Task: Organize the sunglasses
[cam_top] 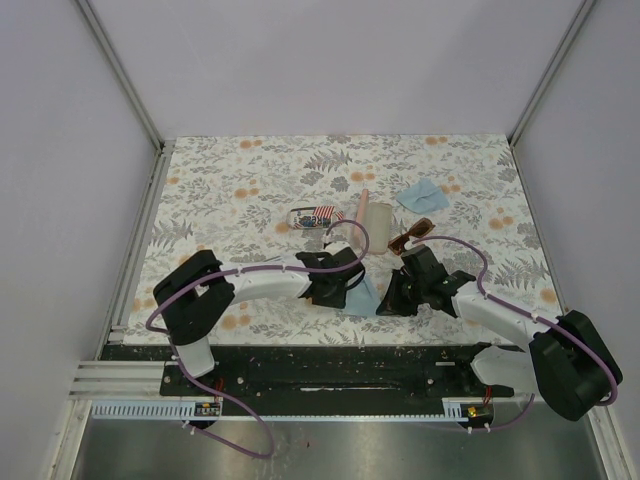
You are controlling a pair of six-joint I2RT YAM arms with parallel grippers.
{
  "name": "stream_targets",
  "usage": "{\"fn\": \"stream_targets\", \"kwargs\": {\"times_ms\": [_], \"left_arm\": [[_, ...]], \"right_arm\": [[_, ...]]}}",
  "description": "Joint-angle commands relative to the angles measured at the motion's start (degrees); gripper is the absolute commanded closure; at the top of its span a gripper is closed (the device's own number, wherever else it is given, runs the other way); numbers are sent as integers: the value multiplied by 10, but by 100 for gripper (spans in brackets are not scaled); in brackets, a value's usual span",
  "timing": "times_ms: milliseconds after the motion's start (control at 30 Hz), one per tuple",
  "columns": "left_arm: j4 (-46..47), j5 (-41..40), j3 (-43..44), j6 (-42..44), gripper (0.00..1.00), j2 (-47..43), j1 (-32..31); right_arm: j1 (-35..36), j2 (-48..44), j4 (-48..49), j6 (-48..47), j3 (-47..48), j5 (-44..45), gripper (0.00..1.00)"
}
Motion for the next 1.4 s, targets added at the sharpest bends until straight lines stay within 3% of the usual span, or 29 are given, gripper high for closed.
{"fn": "stream_targets", "kwargs": {"times_ms": [0, 200, 367, 700, 967, 1367], "left_arm": [[-15, 6, 0, -10, 66, 38, -13], [-37, 0, -8, -20, 80, 67, -33], [-51, -14, -9, -25, 100, 87, -35], [-96, -75, 38, 2, 100, -2, -32], [-82, -70, 89, 42, 100, -44, 22], [-95, -26, 26, 31, 100, -185, 37]], "right_arm": [[4, -11, 4, -1, -2, -2, 94], [4, -12, 4, 2, 3, -4, 94], [4, -13, 5, 2, 4, -5, 95], [4, -8, 4, 0, 28, 7, 95], [4, 9, 45, 8, 83, 27, 99], [4, -13, 34, 25, 106, -56, 96]]}}
